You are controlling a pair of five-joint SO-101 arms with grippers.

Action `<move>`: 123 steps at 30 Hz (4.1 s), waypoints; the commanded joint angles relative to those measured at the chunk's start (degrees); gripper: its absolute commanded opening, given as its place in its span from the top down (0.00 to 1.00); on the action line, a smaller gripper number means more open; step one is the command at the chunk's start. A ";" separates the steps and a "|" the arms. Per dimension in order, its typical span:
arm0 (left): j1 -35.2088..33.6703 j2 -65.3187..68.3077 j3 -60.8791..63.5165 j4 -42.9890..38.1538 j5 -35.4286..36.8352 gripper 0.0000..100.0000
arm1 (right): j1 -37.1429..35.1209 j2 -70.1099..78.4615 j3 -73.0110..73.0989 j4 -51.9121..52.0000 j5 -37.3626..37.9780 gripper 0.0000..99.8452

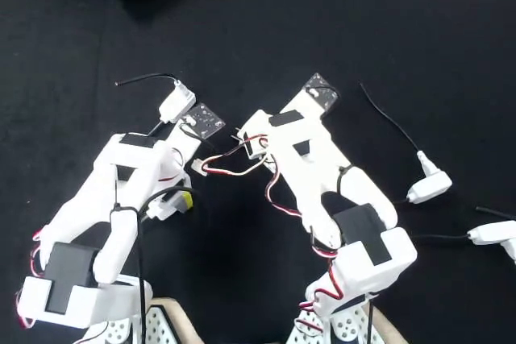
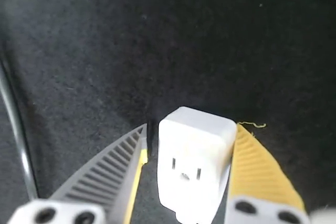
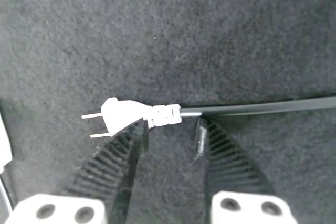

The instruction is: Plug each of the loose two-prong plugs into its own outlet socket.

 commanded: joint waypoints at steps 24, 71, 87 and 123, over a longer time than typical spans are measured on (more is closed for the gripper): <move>-2.51 -29.01 6.90 8.79 -4.31 0.77 | 1.41 -0.04 -0.84 1.23 0.44 0.83; 9.98 -44.75 30.20 -3.60 3.16 0.74 | -0.97 0.04 1.10 1.67 0.44 0.83; 9.54 -44.75 30.55 -3.60 2.81 0.74 | -1.14 0.22 1.01 1.58 0.44 0.83; 9.27 -44.75 30.64 -3.78 3.16 0.74 | -1.23 0.04 1.19 1.58 0.44 0.83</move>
